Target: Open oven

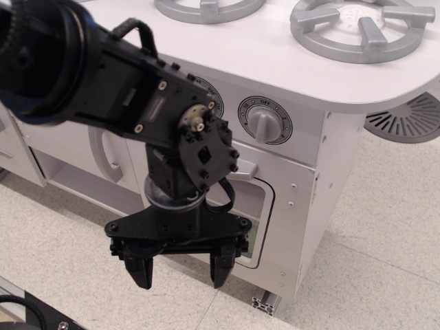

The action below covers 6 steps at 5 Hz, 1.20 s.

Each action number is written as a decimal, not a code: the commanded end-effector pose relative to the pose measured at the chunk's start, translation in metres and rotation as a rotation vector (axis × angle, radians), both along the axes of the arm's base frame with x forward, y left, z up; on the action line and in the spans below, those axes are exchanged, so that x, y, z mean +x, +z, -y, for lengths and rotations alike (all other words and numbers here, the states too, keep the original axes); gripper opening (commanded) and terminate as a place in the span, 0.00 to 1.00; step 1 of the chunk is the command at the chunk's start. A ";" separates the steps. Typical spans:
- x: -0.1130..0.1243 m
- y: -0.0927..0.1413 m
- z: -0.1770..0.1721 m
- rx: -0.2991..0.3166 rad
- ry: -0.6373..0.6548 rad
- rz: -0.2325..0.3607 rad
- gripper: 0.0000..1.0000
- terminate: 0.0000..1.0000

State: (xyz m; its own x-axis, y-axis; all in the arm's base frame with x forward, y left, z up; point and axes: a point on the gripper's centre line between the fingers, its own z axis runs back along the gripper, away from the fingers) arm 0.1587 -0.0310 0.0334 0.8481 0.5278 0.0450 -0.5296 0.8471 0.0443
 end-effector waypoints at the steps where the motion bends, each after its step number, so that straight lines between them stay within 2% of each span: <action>1: 0.000 0.000 0.000 0.000 0.000 0.000 1.00 0.00; 2: 0.009 0.000 -0.029 0.005 0.079 0.070 1.00 0.00; 3: 0.018 -0.002 -0.063 -0.054 0.238 0.116 1.00 0.00; 4: 0.034 -0.005 -0.093 -0.107 0.374 0.235 1.00 0.00; 5: 0.061 -0.010 -0.107 -0.184 0.466 0.274 1.00 0.00; 6: 0.090 -0.013 -0.114 -0.240 0.556 0.338 1.00 0.00</action>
State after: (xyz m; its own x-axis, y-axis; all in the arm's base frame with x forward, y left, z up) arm 0.2492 0.0788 0.0151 0.4046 0.9123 0.0627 -0.8513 0.4008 -0.3384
